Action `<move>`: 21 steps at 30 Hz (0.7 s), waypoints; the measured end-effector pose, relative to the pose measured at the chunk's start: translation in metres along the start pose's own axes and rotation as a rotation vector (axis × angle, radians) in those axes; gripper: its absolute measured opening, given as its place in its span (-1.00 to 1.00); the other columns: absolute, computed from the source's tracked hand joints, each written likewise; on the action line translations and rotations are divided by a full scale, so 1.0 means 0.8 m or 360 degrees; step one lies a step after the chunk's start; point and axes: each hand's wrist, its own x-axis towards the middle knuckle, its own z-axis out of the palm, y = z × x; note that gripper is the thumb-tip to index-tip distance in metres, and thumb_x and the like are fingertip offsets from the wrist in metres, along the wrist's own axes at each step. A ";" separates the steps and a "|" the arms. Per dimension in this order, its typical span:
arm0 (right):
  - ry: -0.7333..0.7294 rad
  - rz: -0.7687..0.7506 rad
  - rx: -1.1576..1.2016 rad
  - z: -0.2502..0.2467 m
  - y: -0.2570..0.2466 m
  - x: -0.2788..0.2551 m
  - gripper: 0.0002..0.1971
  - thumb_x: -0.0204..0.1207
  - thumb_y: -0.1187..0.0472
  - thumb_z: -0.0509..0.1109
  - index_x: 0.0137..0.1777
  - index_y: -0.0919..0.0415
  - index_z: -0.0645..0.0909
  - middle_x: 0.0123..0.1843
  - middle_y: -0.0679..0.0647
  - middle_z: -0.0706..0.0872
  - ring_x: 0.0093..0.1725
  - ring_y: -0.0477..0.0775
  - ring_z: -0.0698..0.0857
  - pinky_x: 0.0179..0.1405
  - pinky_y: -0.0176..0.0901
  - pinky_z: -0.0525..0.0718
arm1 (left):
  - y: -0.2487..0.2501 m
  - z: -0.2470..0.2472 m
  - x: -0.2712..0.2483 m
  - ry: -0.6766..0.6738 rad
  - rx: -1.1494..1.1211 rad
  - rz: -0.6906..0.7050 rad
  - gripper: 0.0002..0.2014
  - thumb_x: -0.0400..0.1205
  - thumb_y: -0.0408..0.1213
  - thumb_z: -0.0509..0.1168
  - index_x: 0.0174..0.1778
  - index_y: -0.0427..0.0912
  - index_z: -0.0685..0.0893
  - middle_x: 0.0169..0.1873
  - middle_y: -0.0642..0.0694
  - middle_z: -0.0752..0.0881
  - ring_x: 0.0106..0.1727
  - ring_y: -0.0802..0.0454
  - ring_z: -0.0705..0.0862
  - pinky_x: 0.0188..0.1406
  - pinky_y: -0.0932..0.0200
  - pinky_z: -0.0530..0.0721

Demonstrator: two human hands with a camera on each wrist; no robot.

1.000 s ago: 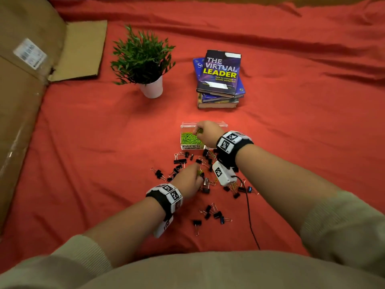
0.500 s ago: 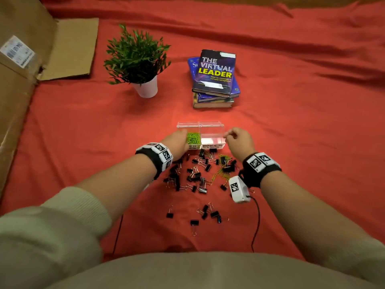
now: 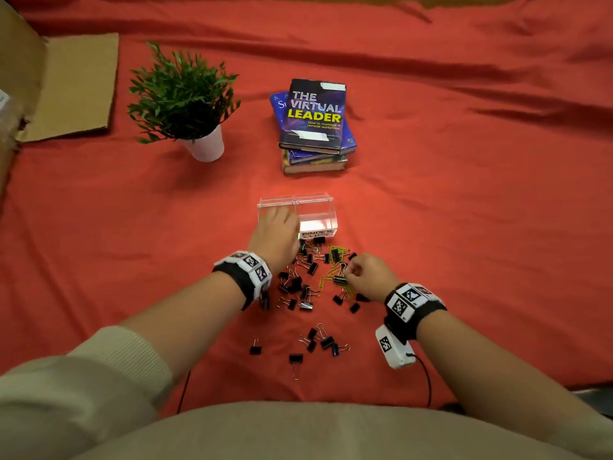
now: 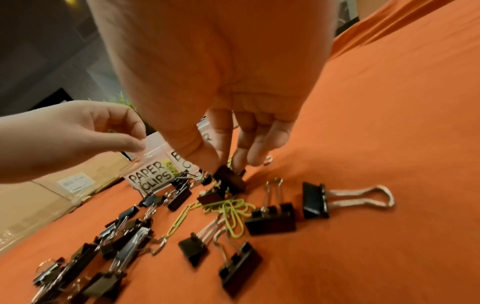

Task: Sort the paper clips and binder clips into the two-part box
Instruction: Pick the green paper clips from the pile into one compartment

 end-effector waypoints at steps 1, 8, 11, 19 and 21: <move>0.0018 -0.0005 0.0005 -0.003 0.001 0.003 -0.88 0.54 0.23 0.29 -0.19 0.16 0.63 -0.22 0.02 0.69 -0.18 0.06 0.70 -0.33 -0.28 0.63 | 0.008 0.007 -0.006 -0.0053 -0.0032 0.0089 -0.86 0.59 -0.30 0.22 0.04 -0.17 0.56 0.05 -0.07 0.58 0.12 -0.05 0.50 0.13 0.09 0.53; 0.0197 -0.0001 -0.0032 -0.013 -0.011 0.054 -0.74 0.55 0.29 0.31 0.23 0.22 0.62 0.13 0.10 0.68 0.09 0.06 0.66 0.15 -0.07 0.69 | 0.030 0.053 -0.027 -0.0507 0.0081 0.0182 -0.46 0.58 -0.44 0.20 0.53 -0.21 0.36 0.44 -0.13 0.43 0.38 -0.13 0.42 0.29 -0.02 0.50; 0.0115 -0.0009 -0.0161 -0.001 -0.017 0.063 -0.71 0.52 0.27 0.37 0.24 0.22 0.64 0.21 0.14 0.65 0.20 0.14 0.64 0.28 0.00 0.64 | 0.026 0.055 -0.040 -0.0531 0.0108 0.0169 -0.47 0.56 -0.46 0.20 0.49 -0.22 0.41 0.45 -0.16 0.41 0.37 -0.15 0.43 0.29 -0.02 0.49; 0.0008 0.0364 0.0404 0.002 -0.012 0.055 -0.83 0.45 0.31 0.49 0.02 0.28 0.64 -0.21 0.04 0.66 -0.26 -0.02 0.61 -0.41 -0.28 0.52 | 0.020 0.050 -0.063 -0.0471 0.0126 0.0162 -0.76 0.59 -0.31 0.18 0.12 -0.28 0.60 0.09 -0.20 0.59 0.15 -0.19 0.53 0.12 -0.04 0.54; -0.0089 0.0370 0.0474 -0.005 -0.009 0.050 -0.86 0.45 0.30 0.50 -0.03 0.27 0.65 -0.26 0.03 0.66 -0.35 -0.08 0.58 -0.43 -0.27 0.54 | 0.022 0.046 -0.059 -0.0423 0.0136 0.0144 -0.79 0.60 -0.28 0.17 0.08 -0.26 0.59 0.05 -0.19 0.62 0.13 -0.19 0.55 0.10 -0.02 0.49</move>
